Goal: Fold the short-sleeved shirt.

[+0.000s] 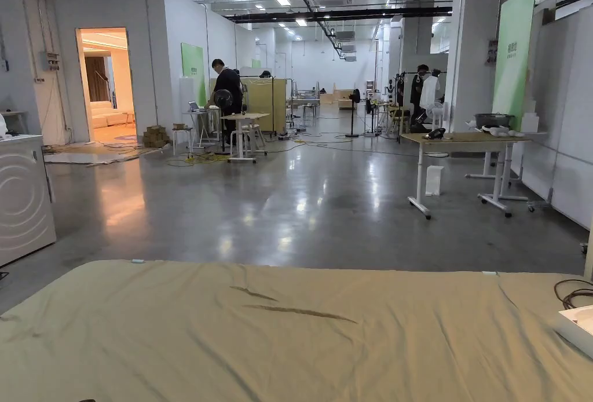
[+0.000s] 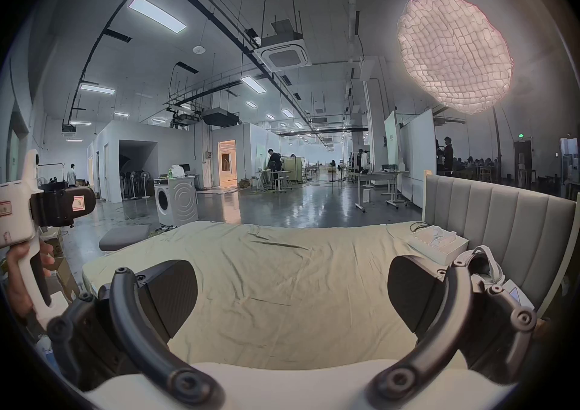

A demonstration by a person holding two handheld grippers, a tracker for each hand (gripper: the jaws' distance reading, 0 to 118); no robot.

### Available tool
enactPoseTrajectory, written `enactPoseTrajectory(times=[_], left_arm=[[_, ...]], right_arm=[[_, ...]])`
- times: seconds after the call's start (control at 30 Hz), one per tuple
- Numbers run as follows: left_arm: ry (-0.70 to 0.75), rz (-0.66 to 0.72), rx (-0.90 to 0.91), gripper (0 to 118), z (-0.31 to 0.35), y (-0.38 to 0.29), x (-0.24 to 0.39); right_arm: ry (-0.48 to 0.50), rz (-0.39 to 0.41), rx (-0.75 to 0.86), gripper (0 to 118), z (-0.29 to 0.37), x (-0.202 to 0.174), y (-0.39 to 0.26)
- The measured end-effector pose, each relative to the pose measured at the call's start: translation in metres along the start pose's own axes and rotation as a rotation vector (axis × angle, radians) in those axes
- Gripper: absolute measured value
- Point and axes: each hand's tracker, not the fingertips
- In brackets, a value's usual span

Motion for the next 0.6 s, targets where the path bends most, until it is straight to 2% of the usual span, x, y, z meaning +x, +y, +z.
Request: enactPoseTrajectory(times=[0.6], left_arm=[[0.000,-0.014,0.007,103,0.0015,-0.0005,0.0033]], right_arm=[[0.013,-0.016,0.015,118,0.0021,-0.0003,0.0022]])
